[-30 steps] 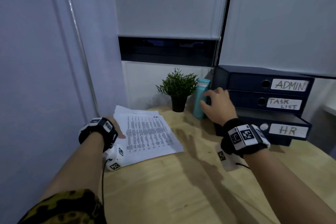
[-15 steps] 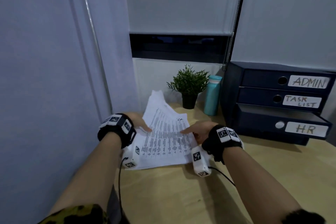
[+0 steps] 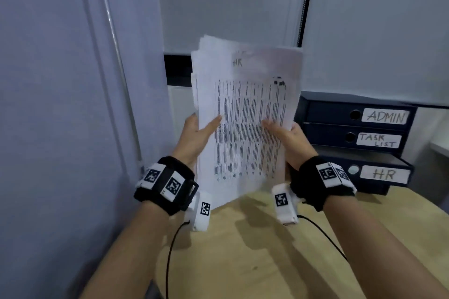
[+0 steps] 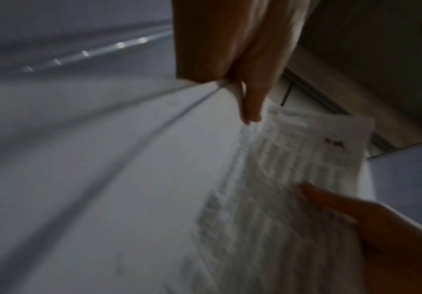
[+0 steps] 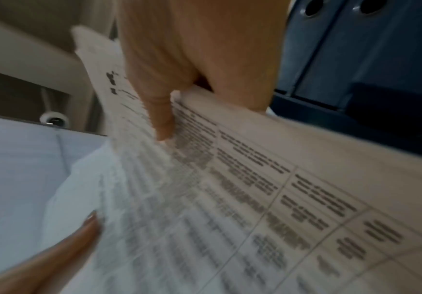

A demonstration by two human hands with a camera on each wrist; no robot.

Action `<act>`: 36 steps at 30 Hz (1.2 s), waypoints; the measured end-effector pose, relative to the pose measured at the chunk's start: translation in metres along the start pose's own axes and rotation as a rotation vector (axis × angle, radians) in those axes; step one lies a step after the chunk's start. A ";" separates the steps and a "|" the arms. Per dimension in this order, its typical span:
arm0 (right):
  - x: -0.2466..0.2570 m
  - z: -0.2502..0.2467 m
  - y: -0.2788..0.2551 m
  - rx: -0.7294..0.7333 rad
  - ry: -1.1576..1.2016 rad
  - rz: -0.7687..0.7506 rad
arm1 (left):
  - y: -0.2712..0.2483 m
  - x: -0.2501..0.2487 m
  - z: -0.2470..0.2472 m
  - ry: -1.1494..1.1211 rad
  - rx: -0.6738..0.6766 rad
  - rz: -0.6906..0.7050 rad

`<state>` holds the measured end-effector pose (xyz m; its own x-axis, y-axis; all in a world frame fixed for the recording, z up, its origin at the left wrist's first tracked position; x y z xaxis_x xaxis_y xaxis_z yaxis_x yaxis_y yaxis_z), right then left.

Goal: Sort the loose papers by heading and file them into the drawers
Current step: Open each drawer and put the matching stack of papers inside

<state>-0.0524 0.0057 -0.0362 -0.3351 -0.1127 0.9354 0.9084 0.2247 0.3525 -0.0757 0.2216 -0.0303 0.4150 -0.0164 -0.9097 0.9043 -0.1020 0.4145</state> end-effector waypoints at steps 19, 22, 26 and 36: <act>-0.006 -0.002 -0.033 0.132 -0.022 0.086 | -0.007 0.030 0.028 0.014 0.155 -0.119; 0.016 -0.009 -0.026 -0.016 -0.059 -0.048 | -0.001 0.018 0.029 -0.009 -0.044 -0.053; 0.038 -0.018 -0.024 -0.062 -0.075 -0.142 | -0.001 -0.007 0.027 -0.051 -0.006 0.047; 0.045 -0.016 -0.021 -0.007 -0.122 -0.108 | 0.017 -0.024 0.033 0.018 0.046 0.066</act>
<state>-0.0823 -0.0197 -0.0018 -0.4580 -0.0170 0.8888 0.8673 0.2105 0.4510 -0.0735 0.1878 -0.0018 0.4759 -0.0065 -0.8795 0.8695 -0.1469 0.4716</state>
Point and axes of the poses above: each hand's wrist, its own y-axis towards the middle knuckle, its own z-axis out of the palm, x = y × z, the point moved 2 cm from there along y, towards the middle knuckle, and after that the axes turned 9 degrees about x, right-handed, at the moved point
